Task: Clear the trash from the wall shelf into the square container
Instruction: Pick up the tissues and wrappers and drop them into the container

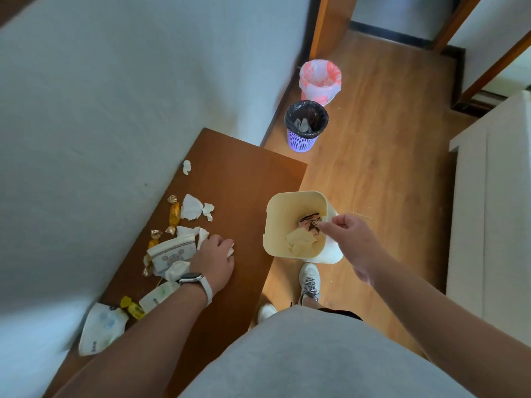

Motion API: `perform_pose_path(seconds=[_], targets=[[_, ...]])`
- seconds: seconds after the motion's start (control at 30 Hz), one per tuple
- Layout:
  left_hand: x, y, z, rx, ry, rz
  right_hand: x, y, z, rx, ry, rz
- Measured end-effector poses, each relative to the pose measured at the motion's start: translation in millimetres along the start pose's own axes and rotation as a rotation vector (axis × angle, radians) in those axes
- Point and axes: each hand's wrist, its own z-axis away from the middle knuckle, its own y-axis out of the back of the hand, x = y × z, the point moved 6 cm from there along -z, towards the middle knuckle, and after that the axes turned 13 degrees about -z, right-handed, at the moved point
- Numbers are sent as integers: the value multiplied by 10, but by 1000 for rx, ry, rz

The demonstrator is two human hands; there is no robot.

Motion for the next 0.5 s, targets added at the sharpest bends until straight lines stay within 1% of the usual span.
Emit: perform_pose_path(seconds=[0.1,0.17,0.33,0.5], targets=[[6,-17,-18,4,-18,16,-4,-1,-16,13,-5,5],[20,-15,-37,-1,-8,69,-14,0,-24,17,-12,7],[66,100,-123,11,30,324,-26,38,-69,24,-23,15],[153,456,-168,132,42,475,-41,21,-112,16,-16,-4]])
